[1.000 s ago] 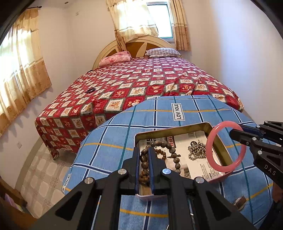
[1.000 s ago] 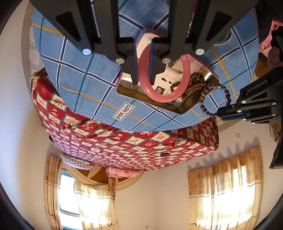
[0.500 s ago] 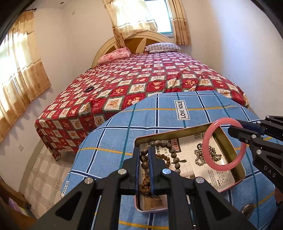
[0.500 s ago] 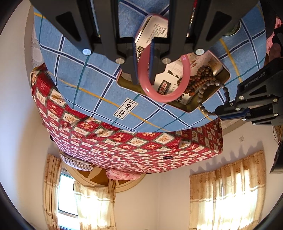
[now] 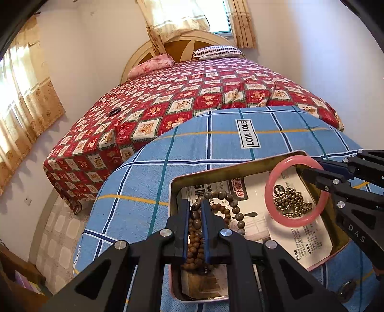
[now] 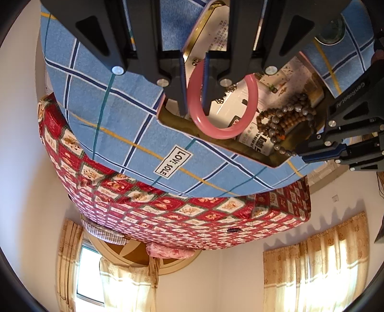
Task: Organize jewelry
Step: 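Lift the bead bracelet and pink bangle and carry both into the tin, then open both grippers to drop the bracelet and bangle, then withdraw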
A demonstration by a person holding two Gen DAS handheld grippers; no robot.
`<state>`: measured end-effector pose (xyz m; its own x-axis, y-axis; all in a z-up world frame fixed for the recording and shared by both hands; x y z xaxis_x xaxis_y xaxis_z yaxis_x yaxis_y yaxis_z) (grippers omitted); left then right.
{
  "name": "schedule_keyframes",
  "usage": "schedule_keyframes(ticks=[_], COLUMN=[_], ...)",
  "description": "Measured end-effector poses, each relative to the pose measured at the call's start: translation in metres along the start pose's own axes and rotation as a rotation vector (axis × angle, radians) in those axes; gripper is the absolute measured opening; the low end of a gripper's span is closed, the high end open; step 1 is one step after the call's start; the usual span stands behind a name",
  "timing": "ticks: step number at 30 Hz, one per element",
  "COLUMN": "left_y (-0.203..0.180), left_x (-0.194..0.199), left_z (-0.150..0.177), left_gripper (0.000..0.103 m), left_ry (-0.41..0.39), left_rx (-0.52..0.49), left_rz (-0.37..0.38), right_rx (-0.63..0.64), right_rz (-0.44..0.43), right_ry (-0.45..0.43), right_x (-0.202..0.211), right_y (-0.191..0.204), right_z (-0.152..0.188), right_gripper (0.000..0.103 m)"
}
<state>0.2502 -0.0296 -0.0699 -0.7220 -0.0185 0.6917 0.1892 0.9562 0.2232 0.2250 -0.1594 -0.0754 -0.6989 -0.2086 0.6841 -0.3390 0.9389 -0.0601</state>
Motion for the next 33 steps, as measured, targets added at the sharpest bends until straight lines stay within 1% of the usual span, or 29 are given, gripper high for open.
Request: schedule_keyframes(ticks=[8,13,14,15,16,20,21,22,23,24,25,26,27,33], left_y=[0.001,-0.009,-0.010,-0.010,-0.010,-0.007,-0.006,-0.005,-0.004,-0.002,-0.002,0.000,0.001,0.008], left_x=[-0.006,-0.002,-0.001,0.000,0.001,0.002,0.003,0.003,0.004,0.006,0.008,0.010,0.013,0.026], left_z=[0.002,0.002,0.002,0.001,0.001,0.001,0.001,0.002,0.002,0.003,0.004,0.005,0.005,0.014], left_gripper=[0.009,0.010,0.010,0.010,0.010,0.012,0.016,0.024,0.031,0.045,0.057,0.060,0.061,0.061], left_ry=[0.011,0.002,0.003,0.003,0.001,0.000,0.002,0.005,0.004,-0.004,-0.011,-0.019,-0.027,-0.024], left_rx=[-0.005,-0.043,-0.042,-0.041,-0.042,-0.038,-0.036,-0.033,-0.029,-0.025,-0.023,-0.022,-0.020,0.004], left_rz=[0.003,0.022,0.026,0.022,0.019,-0.004,-0.011,-0.017,-0.022,-0.029,-0.038,-0.046,-0.047,-0.048], right_rx=[0.008,0.021,0.019,0.014,0.011,0.007,0.005,0.004,0.004,0.002,0.001,0.002,0.005,0.011], right_rz=[0.003,0.002,0.004,0.003,0.005,0.017,0.019,0.022,0.024,0.025,0.024,0.025,0.029,0.035], right_ry=[0.017,0.021,0.017,0.014,0.009,0.003,0.003,0.003,0.002,0.000,-0.004,-0.007,-0.009,-0.031], right_x=[-0.006,-0.007,-0.006,-0.005,-0.004,0.000,0.002,0.003,0.004,0.005,0.007,0.008,0.010,0.027], right_y=[0.002,0.005,0.005,0.004,0.004,0.003,0.002,0.002,0.002,0.002,0.002,0.002,0.003,0.008], right_z=[0.002,0.002,0.002,0.003,0.003,0.004,0.005,0.006,0.006,0.007,0.008,0.009,0.011,0.017], right_gripper=[0.013,0.015,0.018,0.029,0.038,0.039,0.039,0.039,0.039,0.041,0.044,0.045,0.046,0.047])
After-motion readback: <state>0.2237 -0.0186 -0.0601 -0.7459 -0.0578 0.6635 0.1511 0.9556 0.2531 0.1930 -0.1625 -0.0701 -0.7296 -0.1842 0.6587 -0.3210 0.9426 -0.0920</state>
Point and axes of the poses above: each gripper's, at about its wrist camera, not at the fingertips, and x roughly against the way its jaws point, y to its left, z to its underside, the point moved 3 cm from there along -x, roughly the way its jaws point, and after that the axes turned 2 degrees about -z, right-handed, at the moved point
